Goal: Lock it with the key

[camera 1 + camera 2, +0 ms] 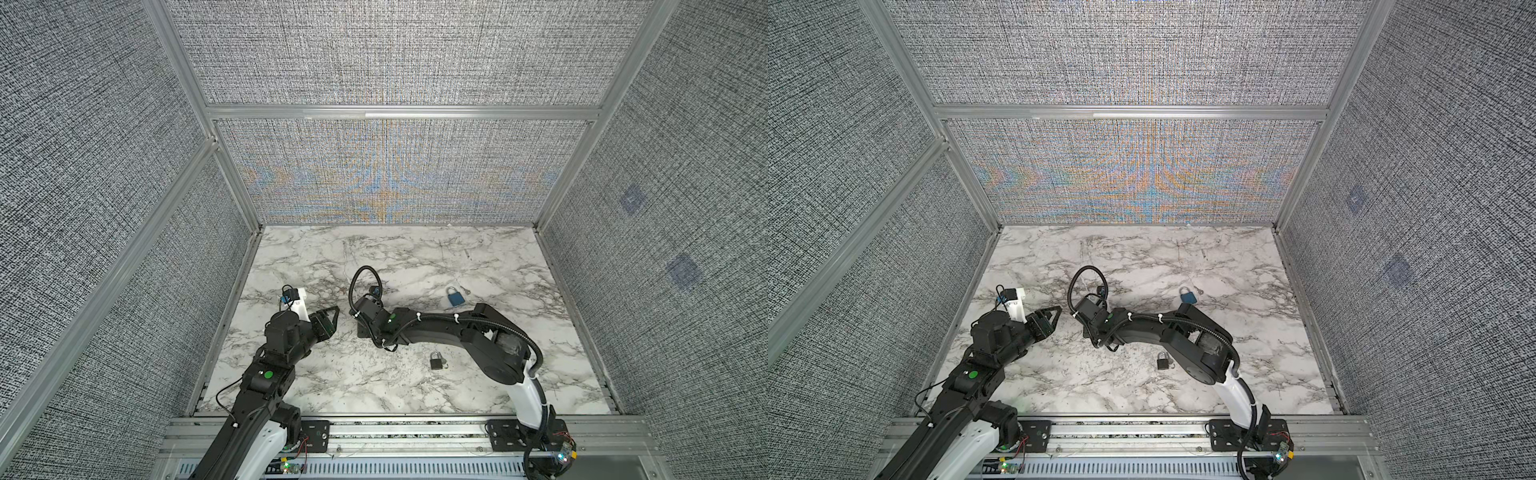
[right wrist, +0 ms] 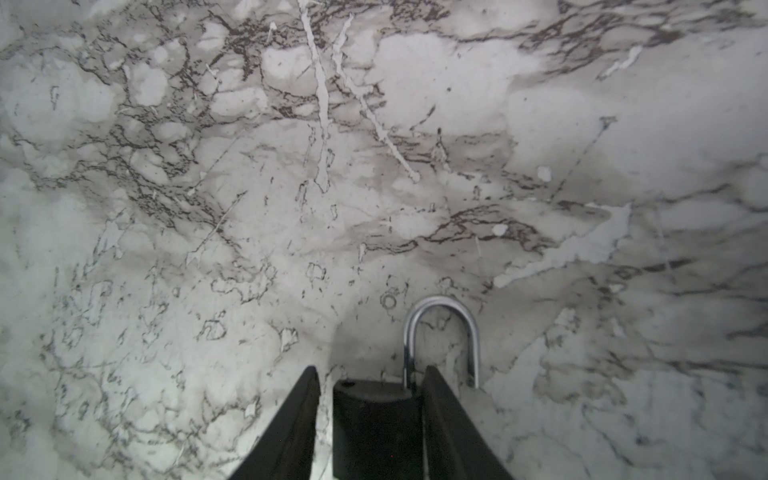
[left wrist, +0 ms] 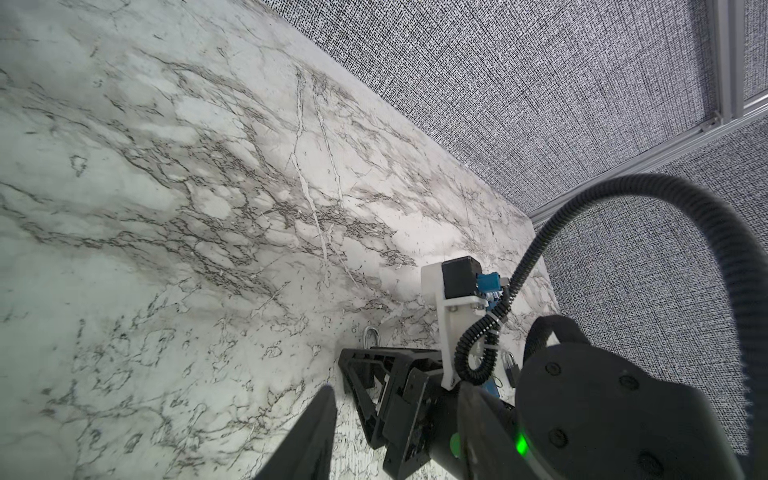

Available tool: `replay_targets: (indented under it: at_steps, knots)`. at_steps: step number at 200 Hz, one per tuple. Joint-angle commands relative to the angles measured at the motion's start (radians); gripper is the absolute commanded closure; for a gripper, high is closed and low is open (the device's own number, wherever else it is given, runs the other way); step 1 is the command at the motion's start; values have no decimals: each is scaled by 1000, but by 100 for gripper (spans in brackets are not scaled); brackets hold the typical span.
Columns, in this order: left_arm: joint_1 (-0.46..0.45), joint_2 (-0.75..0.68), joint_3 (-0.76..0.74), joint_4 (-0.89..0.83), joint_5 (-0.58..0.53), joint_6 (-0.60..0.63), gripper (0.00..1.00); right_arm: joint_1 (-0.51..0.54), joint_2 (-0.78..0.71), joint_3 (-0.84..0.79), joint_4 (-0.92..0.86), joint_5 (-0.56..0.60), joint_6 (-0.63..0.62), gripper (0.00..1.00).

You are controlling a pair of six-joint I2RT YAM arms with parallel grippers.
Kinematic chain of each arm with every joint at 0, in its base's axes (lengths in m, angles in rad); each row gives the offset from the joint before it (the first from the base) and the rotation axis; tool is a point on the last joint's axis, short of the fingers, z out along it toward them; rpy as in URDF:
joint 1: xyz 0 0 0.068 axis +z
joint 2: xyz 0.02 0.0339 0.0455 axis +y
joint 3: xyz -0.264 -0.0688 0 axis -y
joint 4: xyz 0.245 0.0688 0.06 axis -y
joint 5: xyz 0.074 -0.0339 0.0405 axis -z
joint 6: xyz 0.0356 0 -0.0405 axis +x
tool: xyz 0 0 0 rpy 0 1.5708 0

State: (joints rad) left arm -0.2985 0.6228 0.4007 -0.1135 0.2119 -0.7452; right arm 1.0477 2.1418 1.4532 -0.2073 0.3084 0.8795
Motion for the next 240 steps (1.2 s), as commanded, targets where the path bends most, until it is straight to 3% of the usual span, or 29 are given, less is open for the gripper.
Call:
replay_targets:
  at_steps: [1,91,223,240]
  knots:
    - [2,-1,-3,7,0,-9,50,3,11,5,-89,2,-9,58]
    - [4,-1,-19,22,-5,-14,49,8,56,82,-223,-17,-105,59]
    - [6,-71,41,-104,-53,14,49,11,131,150,-342,-9,-126,64]
    - [6,-71,41,-106,-52,14,49,11,127,146,-344,-4,-124,71]
